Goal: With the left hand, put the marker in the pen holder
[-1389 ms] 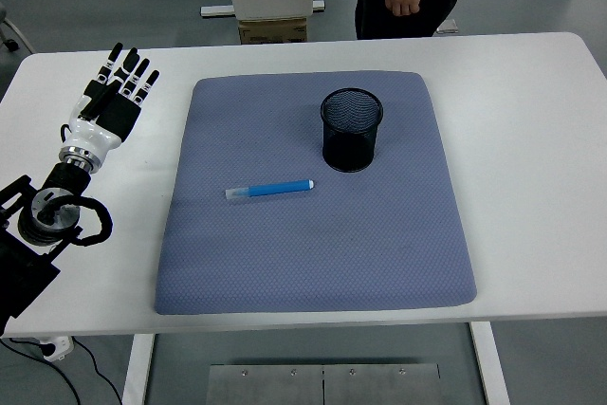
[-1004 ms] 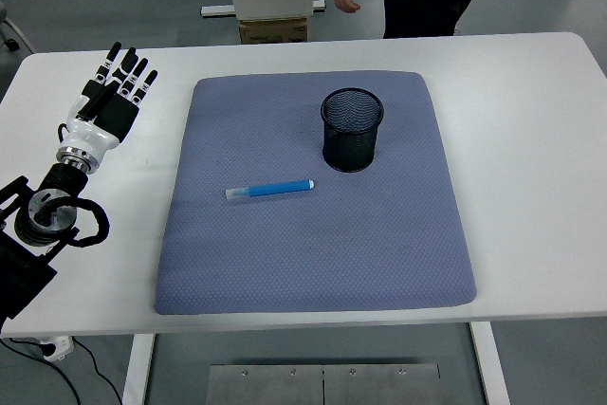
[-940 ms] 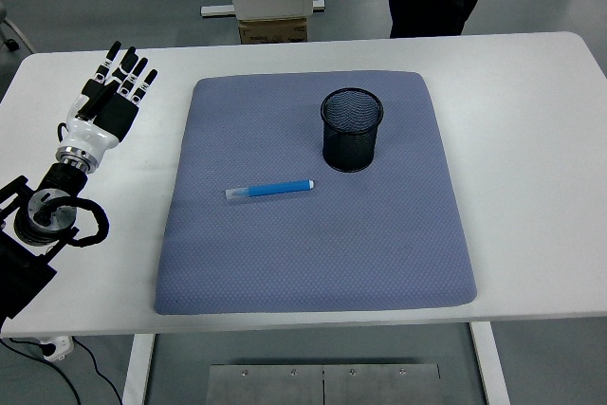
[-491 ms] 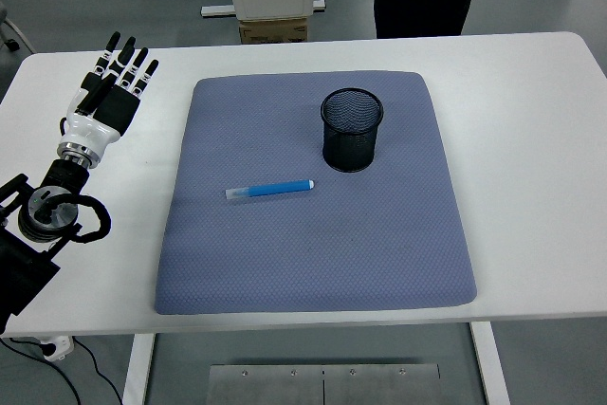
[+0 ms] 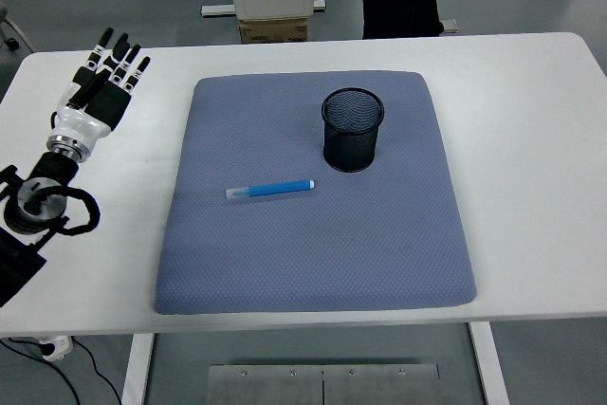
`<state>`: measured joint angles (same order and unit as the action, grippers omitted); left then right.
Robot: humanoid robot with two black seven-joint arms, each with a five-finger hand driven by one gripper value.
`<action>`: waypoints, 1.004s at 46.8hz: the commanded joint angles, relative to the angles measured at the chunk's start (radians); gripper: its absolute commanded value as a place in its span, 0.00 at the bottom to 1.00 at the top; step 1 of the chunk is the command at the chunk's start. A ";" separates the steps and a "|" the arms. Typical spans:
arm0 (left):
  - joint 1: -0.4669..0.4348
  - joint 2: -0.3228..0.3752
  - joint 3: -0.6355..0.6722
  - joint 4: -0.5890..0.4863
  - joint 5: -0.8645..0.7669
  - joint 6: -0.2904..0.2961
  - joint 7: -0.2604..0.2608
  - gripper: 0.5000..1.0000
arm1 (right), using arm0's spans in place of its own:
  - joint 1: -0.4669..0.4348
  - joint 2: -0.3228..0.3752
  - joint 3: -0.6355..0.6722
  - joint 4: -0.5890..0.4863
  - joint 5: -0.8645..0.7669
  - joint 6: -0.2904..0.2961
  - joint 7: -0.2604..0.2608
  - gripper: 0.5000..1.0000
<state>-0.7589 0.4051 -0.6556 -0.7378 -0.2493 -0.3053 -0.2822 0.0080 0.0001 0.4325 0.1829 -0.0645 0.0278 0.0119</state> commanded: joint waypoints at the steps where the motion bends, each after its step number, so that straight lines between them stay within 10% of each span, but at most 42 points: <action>1: -0.049 0.018 0.108 -0.002 0.001 0.032 0.000 1.00 | 0.000 0.000 0.000 0.000 0.000 0.000 0.000 1.00; 28: -0.347 0.242 0.566 -0.258 0.004 0.147 0.001 1.00 | 0.000 0.000 0.000 0.000 0.000 0.000 0.000 1.00; 47: -0.537 0.261 0.890 -0.354 0.156 0.184 0.001 1.00 | 0.000 0.000 0.000 0.000 0.000 0.000 0.000 1.00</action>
<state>-1.2652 0.6633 0.2007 -1.0756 -0.1454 -0.1429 -0.2808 0.0078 0.0000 0.4325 0.1826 -0.0644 0.0276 0.0123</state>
